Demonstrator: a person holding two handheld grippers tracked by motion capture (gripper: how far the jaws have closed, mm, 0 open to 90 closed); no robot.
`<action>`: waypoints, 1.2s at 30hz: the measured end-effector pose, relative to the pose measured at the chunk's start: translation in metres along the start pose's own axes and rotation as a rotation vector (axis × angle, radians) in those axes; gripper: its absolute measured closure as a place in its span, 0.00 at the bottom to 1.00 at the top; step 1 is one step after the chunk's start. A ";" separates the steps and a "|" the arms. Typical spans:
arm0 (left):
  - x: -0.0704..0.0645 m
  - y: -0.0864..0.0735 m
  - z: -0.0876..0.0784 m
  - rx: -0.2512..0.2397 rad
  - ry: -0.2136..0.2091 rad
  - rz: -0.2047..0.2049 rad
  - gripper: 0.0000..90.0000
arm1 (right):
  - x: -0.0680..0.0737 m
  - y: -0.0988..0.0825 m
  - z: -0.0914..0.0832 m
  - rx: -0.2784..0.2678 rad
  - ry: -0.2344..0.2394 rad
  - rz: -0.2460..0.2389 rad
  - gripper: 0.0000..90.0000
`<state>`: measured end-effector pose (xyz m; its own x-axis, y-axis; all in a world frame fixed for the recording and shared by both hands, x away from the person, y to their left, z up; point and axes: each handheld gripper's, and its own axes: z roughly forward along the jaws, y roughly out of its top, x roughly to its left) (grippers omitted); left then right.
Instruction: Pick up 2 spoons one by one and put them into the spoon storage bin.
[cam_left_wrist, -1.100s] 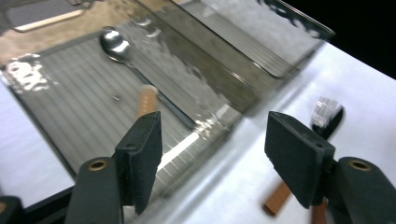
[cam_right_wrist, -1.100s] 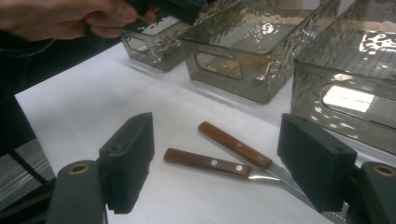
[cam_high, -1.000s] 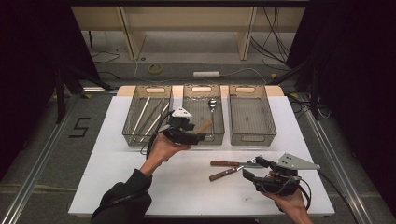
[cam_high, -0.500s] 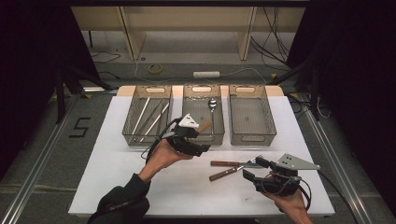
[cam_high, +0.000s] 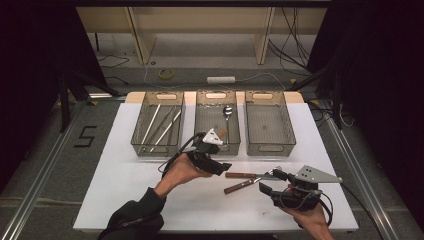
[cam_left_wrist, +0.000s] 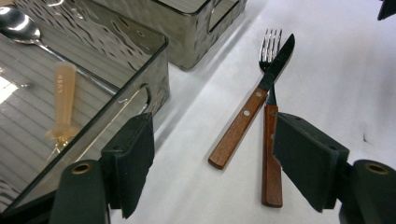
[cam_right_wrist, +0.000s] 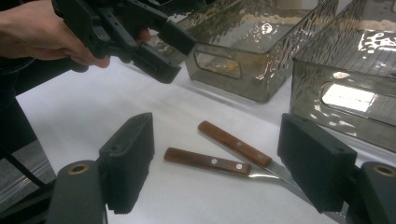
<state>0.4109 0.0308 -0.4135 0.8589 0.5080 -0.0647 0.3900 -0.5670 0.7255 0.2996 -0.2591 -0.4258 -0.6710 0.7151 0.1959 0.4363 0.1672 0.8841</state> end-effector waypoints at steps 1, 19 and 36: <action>-0.001 0.000 0.001 0.001 -0.003 -0.004 0.32 | 0.000 0.000 0.000 0.000 0.000 -0.001 0.31; -0.008 -0.001 0.010 0.027 -0.037 0.026 0.30 | -0.001 -0.001 0.000 -0.004 0.007 0.003 0.31; -0.010 -0.004 0.021 0.060 -0.046 0.033 0.29 | -0.001 -0.001 0.000 -0.003 0.006 0.002 0.31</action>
<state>0.4078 0.0141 -0.4299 0.8855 0.4587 -0.0740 0.3793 -0.6217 0.6853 0.2998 -0.2602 -0.4270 -0.6734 0.7117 0.2002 0.4361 0.1637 0.8849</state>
